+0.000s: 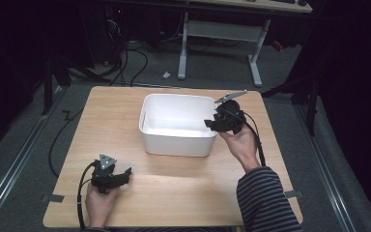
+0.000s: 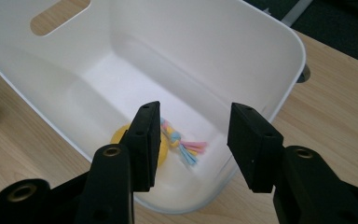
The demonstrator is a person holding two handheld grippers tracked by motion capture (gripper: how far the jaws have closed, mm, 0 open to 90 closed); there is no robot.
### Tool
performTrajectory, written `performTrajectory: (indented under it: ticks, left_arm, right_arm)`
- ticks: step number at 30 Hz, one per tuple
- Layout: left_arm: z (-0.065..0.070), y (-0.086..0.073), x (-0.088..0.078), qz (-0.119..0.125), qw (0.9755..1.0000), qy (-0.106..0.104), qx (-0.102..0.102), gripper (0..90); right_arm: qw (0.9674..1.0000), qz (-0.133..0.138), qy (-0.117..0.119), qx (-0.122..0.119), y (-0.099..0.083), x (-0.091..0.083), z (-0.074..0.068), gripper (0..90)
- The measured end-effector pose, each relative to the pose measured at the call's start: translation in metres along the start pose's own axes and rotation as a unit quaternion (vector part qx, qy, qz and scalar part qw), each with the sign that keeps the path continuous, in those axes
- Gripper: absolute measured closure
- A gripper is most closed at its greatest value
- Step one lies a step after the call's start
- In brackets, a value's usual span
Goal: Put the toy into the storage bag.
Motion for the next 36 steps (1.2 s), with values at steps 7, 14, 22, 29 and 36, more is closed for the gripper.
performTrajectory:
  ticks: [7, 14, 22, 29, 36]
  left_arm:
    - [0.000, 0.000, 0.000, 0.001, 1.0000, 0.002, 0.001, 25.5]
    - [0.000, 0.000, 0.000, 0.001, 1.0000, 0.002, 0.001, 25.5]
    - [0.001, 0.000, 0.000, 0.000, 1.0000, 0.003, 0.002, 25.4]
    - [0.001, 0.000, 0.000, 0.000, 1.0000, 0.003, 0.002, 25.5]
    - [0.001, 0.000, 0.000, 0.000, 1.0000, 0.003, 0.003, 25.4]
  right_arm:
    - [0.9998, 0.014, -0.002, 0.011, -0.006, -0.012, 0.010, 54.3]
    - [0.9994, 0.027, -0.002, 0.022, -0.013, -0.023, 0.018, 54.3]
    - [0.9988, 0.037, -0.010, 0.032, -0.021, -0.039, 0.028, 54.2]
    - [0.9977, 0.047, -0.014, 0.047, -0.032, -0.051, 0.039, 54.2]
    - [0.9970, 0.051, -0.017, 0.056, -0.042, -0.061, 0.046, 54.2]
Point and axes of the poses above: each handheld gripper's, and its own axes: x roughly forward along the jaws, y roughly out of its top, z roughly to its right, the point moved 3 cm from there along x, roughly forward along the jaws, and after that the axes turned 4 degrees about y, right-handed, at the moved point
